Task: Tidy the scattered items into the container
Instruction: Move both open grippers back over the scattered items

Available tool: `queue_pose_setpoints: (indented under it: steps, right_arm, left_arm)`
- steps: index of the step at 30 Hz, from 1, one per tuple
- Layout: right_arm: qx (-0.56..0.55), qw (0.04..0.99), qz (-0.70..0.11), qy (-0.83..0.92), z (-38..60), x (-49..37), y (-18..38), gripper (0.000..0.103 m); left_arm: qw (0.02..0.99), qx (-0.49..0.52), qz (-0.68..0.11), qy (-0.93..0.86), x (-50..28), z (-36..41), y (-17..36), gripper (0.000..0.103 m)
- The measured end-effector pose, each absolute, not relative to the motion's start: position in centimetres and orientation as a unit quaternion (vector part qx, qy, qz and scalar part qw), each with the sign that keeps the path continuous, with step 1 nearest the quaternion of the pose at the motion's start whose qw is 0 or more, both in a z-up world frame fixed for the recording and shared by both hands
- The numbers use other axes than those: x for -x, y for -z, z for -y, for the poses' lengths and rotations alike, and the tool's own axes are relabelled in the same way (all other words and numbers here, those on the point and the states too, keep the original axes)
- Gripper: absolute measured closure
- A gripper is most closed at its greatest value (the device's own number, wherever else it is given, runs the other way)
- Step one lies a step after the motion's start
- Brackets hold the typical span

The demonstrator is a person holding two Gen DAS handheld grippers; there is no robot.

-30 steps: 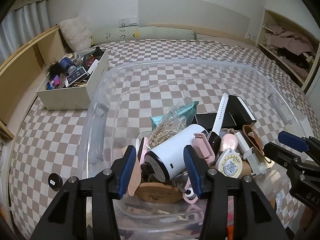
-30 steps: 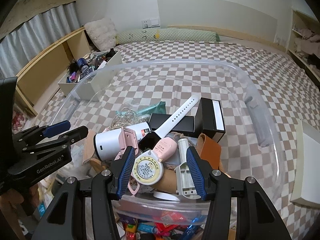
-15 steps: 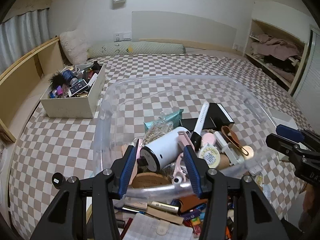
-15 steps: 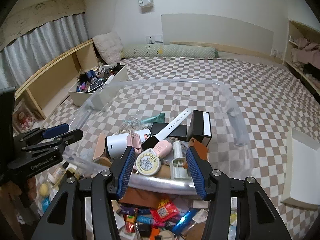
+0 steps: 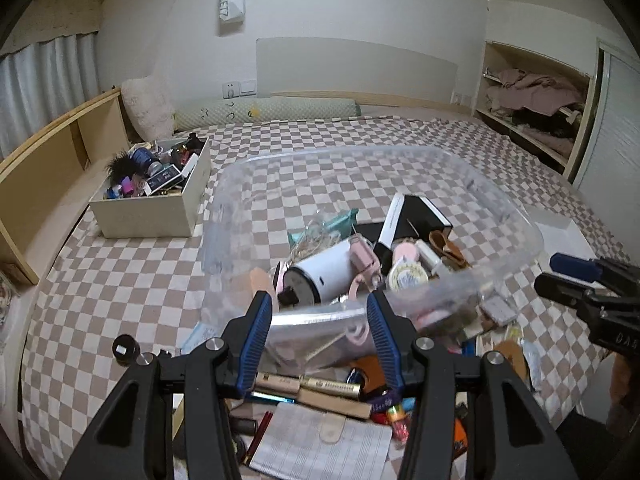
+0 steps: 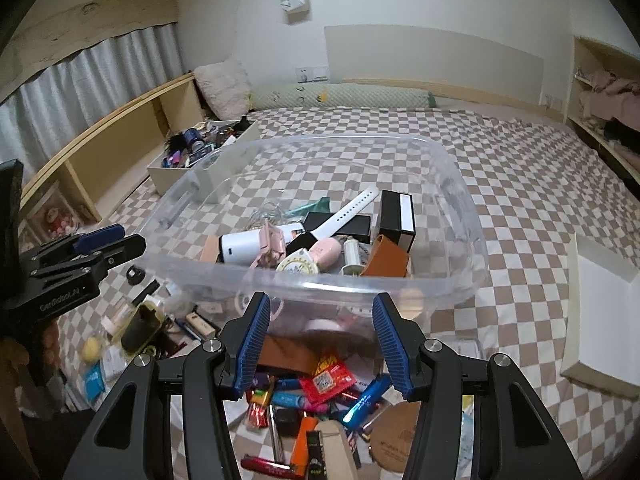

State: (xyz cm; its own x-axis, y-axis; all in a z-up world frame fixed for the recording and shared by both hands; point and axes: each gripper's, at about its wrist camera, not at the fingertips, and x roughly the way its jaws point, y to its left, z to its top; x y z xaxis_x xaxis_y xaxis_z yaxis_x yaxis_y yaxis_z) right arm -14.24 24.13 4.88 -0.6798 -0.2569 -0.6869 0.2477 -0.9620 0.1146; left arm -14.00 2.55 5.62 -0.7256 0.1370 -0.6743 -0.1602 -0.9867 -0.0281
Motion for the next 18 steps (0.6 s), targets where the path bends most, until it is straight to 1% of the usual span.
queue_pose_setpoints:
  steps: [6,12,15,18]
  right_arm:
    - [-0.352,0.141,-0.031,0.925,-23.9,11.8,-3.6,0.049]
    - [-0.406,0.149,-0.067,0.899,-23.3,10.9,0.0,0.049]
    - [-0.426,0.149,-0.082,0.889,-23.0,10.3,1.5,0.049]
    - [-0.444,0.156,-0.077,0.879,-22.9,9.4,2.6,0.049]
  left_arm:
    - [0.075,0.370,-0.035,-0.925,11.9,-2.1,-4.7,0.054]
    - [0.098,0.387,-0.052,-0.915,10.2,-2.7,-3.6,0.054]
    - [0.119,0.405,-0.042,-0.906,9.4,-2.9,-2.7,0.054]
    - [0.135,0.430,-0.028,-0.892,8.8,-3.0,-1.3,0.054]
